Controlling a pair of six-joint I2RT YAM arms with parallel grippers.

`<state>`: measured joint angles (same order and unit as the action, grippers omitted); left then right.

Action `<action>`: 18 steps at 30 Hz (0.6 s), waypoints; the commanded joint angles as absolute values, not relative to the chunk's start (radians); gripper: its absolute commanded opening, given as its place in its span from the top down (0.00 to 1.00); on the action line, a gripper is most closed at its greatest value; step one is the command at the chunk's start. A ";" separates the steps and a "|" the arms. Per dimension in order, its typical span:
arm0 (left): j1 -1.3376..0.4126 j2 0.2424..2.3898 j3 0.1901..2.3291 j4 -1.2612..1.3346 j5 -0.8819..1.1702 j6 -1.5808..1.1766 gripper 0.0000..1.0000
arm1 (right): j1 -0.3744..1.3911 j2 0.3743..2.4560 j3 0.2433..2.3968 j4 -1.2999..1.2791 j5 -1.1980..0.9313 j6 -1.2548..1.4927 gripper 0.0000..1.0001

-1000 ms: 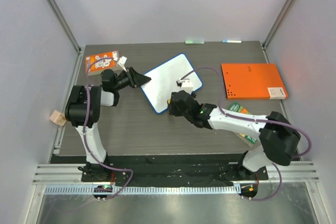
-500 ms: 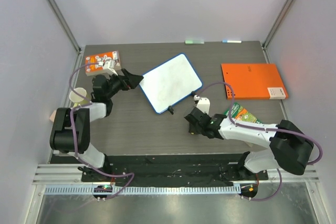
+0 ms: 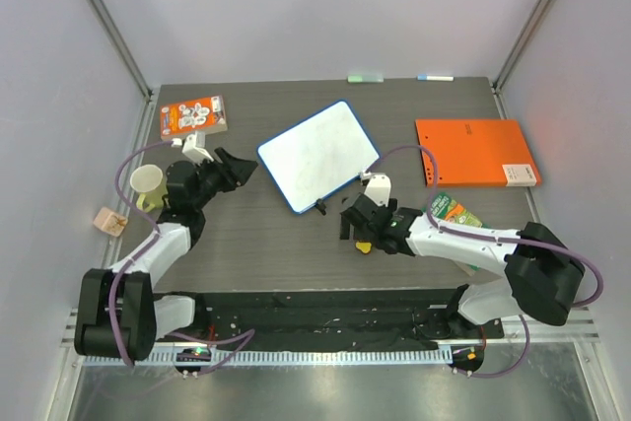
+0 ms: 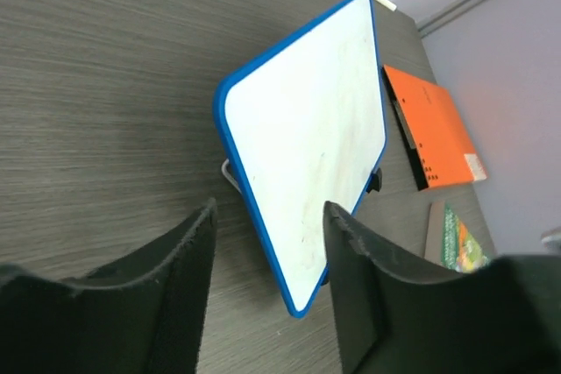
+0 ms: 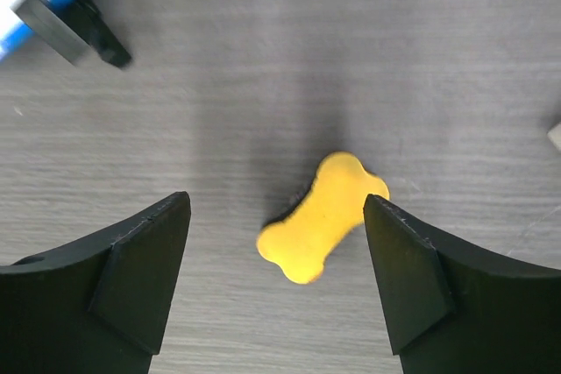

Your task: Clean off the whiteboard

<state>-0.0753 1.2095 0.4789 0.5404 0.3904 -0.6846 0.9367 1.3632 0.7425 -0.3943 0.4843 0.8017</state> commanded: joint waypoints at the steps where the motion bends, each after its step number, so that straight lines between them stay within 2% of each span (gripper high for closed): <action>1: -0.103 1.124 0.528 0.337 0.373 -0.658 0.61 | 0.942 1.405 0.839 -0.377 0.571 0.735 0.14; 2: -0.106 1.120 0.541 0.304 0.377 -0.650 0.75 | 0.942 1.411 0.862 -0.374 0.574 0.727 0.14; 4: -0.106 1.106 0.571 0.258 0.382 -0.637 0.87 | 0.942 1.430 0.882 -0.371 0.577 0.710 0.13; 5: -0.106 1.104 0.577 0.214 0.382 -0.635 0.97 | 0.942 1.443 0.899 -0.371 0.574 0.707 0.13; 6: -0.107 1.101 0.580 0.201 0.388 -0.631 0.99 | 0.942 1.451 0.905 -0.370 0.572 0.706 0.13; 11: -0.107 1.085 0.594 0.134 0.394 -0.617 1.00 | 0.942 1.485 0.931 -0.364 0.584 0.690 0.13; 15: -0.107 1.074 0.610 0.069 0.414 -0.614 1.00 | 0.940 1.534 0.933 -0.353 0.630 0.683 0.23; 18: -0.109 1.062 0.626 0.032 0.431 -0.609 1.00 | 0.934 1.565 0.945 -0.356 0.693 0.672 0.84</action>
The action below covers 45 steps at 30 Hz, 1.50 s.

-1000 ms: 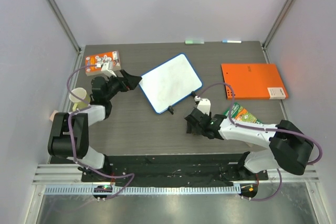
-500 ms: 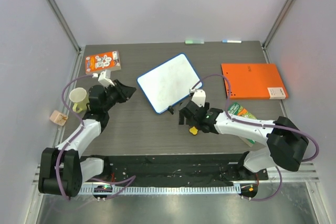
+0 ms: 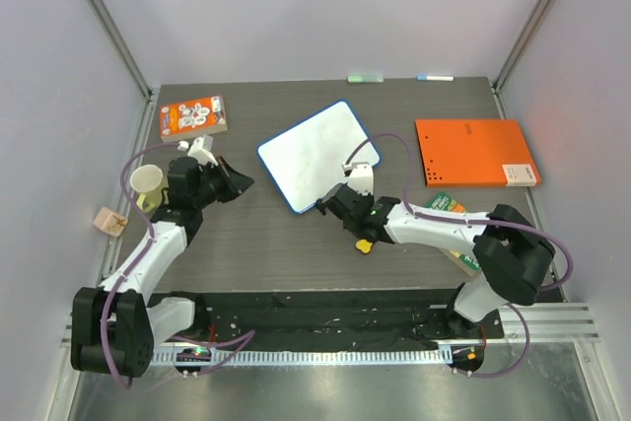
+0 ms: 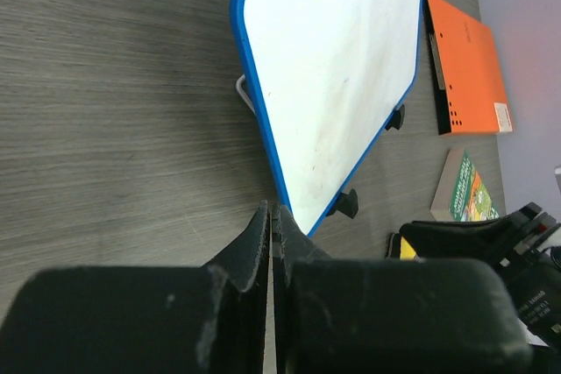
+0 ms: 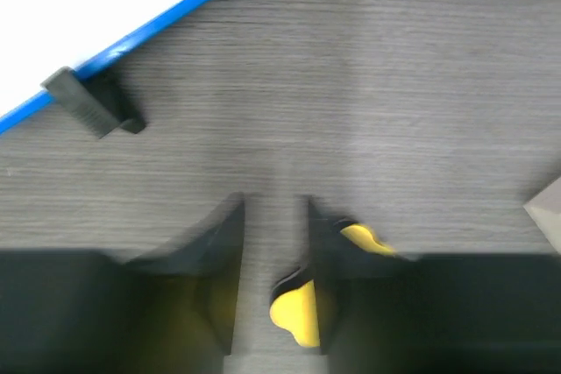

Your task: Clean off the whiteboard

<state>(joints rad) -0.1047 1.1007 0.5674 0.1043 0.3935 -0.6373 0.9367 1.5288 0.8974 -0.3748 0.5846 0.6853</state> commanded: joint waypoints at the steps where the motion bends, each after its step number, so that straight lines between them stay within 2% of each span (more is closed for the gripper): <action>1: -0.107 1.060 0.630 0.003 0.431 -0.607 1.00 | 0.927 1.580 0.951 -0.356 0.695 0.669 0.96; 2: -0.109 1.058 0.637 -0.027 0.431 -0.604 1.00 | 0.911 1.591 0.963 -0.356 0.692 0.666 0.99; 8: -0.107 1.054 0.736 -0.234 0.396 -0.581 1.00 | 0.885 1.701 1.034 -0.359 0.673 0.630 0.99; 14: -0.107 1.042 0.816 -0.331 0.391 -0.563 1.00 | 0.885 1.804 1.061 -0.357 0.637 0.644 0.99; 25: -0.109 1.046 0.833 -0.342 0.406 -0.545 1.00 | 0.919 1.862 1.061 -0.201 0.486 0.678 0.99; 38: -0.107 1.020 0.842 -0.379 0.408 -0.523 0.98 | 0.959 2.083 1.310 -0.117 0.437 0.653 0.99; 45: -0.107 1.019 0.851 -0.400 0.391 -0.515 0.96 | 0.960 2.100 1.393 -0.147 0.437 0.652 0.99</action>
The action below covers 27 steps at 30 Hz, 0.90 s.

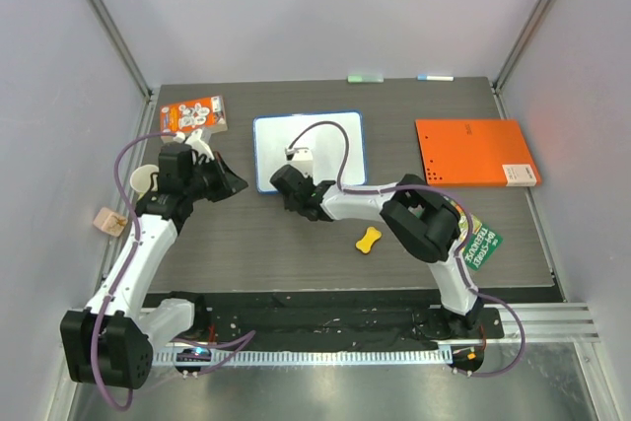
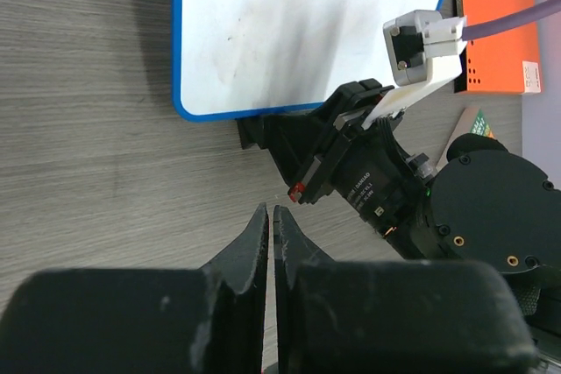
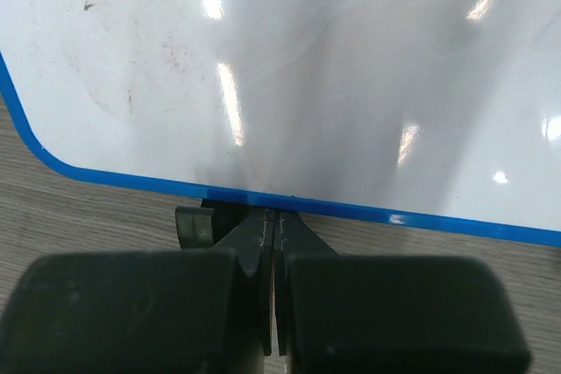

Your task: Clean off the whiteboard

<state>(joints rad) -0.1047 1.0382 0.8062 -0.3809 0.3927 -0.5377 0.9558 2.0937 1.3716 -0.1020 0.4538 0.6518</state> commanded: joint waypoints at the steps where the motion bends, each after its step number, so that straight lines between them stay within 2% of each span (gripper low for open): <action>1: -0.107 1.016 0.851 -0.405 0.385 -0.514 0.93 | 0.962 2.080 1.366 -0.155 0.452 0.653 0.99; 3: -0.109 1.014 0.850 -0.410 0.376 -0.515 0.88 | 0.960 2.034 1.326 -0.158 0.466 0.653 0.99; 6: -0.109 1.012 0.835 -0.390 0.396 -0.517 0.63 | 0.962 1.912 1.231 -0.160 0.440 0.637 0.99; 7: -0.107 1.011 0.830 -0.371 0.414 -0.517 0.46 | 0.963 1.857 1.185 -0.156 0.428 0.631 0.99; 9: -0.109 1.003 0.815 -0.353 0.425 -0.520 0.33 | 0.962 1.795 1.140 -0.158 0.397 0.617 0.98; 10: -0.107 1.000 0.810 -0.347 0.423 -0.522 0.22 | 0.962 1.769 1.097 -0.163 0.390 0.618 0.96; 11: -0.109 0.996 0.805 -0.333 0.422 -0.523 0.18 | 0.962 1.711 1.079 -0.167 0.391 0.615 0.94; 12: -0.109 0.989 0.801 -0.328 0.423 -0.523 0.11 | 0.962 1.683 1.059 -0.173 0.390 0.611 0.87; 14: -0.109 0.986 0.795 -0.312 0.426 -0.528 0.05 | 0.960 1.600 1.003 -0.175 0.402 0.606 0.71; 15: -0.107 0.985 0.793 -0.305 0.428 -0.529 0.00 | 0.957 1.574 0.985 -0.175 0.425 0.600 0.57; 17: -0.107 0.988 0.788 -0.295 0.431 -0.529 0.00 | 0.948 1.530 0.940 -0.176 0.455 0.581 0.43; 18: -0.107 0.991 0.792 -0.287 0.439 -0.531 0.00 | 0.940 1.487 0.928 -0.179 0.475 0.580 0.30; 21: -0.107 1.002 0.799 -0.284 0.452 -0.526 0.00 | 0.890 1.404 0.888 -0.195 0.495 0.563 0.08; 23: -0.107 1.011 0.808 -0.290 0.445 -0.526 0.00 | 0.819 1.361 0.858 -0.206 0.506 0.552 0.01; 27: -0.107 1.028 0.819 -0.299 0.434 -0.529 0.00 | 0.661 1.269 0.815 -0.212 0.462 0.505 0.00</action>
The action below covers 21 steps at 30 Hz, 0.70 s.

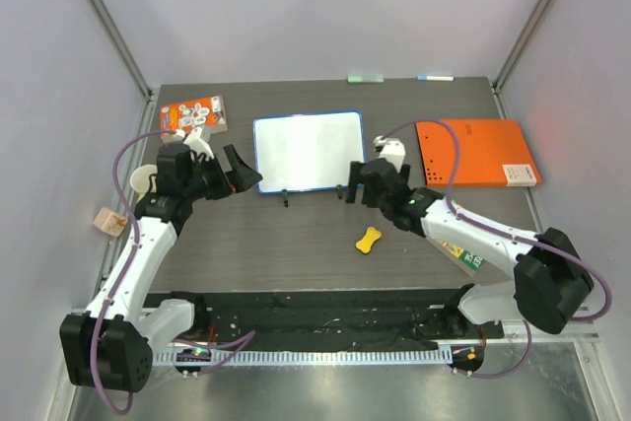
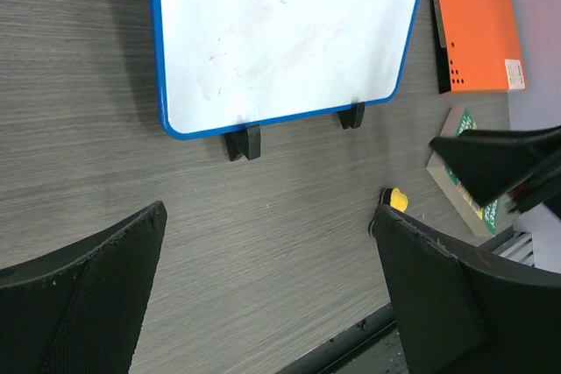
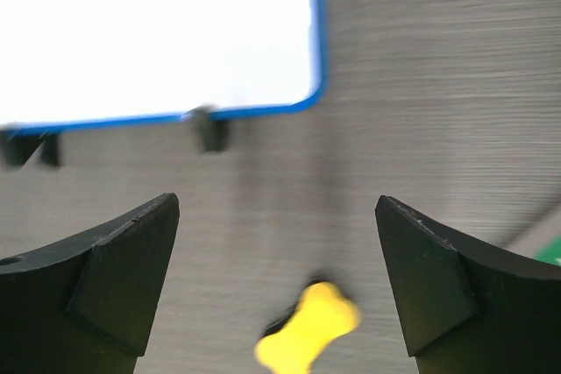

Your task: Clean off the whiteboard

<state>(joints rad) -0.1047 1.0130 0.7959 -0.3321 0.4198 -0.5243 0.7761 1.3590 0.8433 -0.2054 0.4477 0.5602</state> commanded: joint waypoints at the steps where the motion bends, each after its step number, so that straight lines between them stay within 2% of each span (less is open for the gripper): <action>1: -0.107 1.031 0.822 -0.302 0.430 -0.529 0.00 | 0.638 1.240 0.807 -0.212 0.460 0.488 0.00; 10: -0.107 1.065 0.825 -0.265 0.379 -0.546 0.00 | 0.437 1.190 0.811 -0.203 0.569 0.391 0.00; 14: -0.107 1.094 0.830 -0.247 0.341 -0.532 0.00 | 0.359 1.184 0.769 -0.102 0.557 0.316 0.00; 17: -0.107 1.126 0.830 -0.216 0.307 -0.525 0.00 | 0.333 1.161 0.669 0.087 0.613 0.195 0.00; 21: -0.109 1.186 0.845 -0.200 0.250 -0.518 0.00 | 0.264 1.091 0.427 0.477 0.653 0.081 0.00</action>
<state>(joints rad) -0.1047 1.1454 0.7994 -0.2718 0.3222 -0.5381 0.3099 1.1713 0.5911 0.0807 0.5739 0.2295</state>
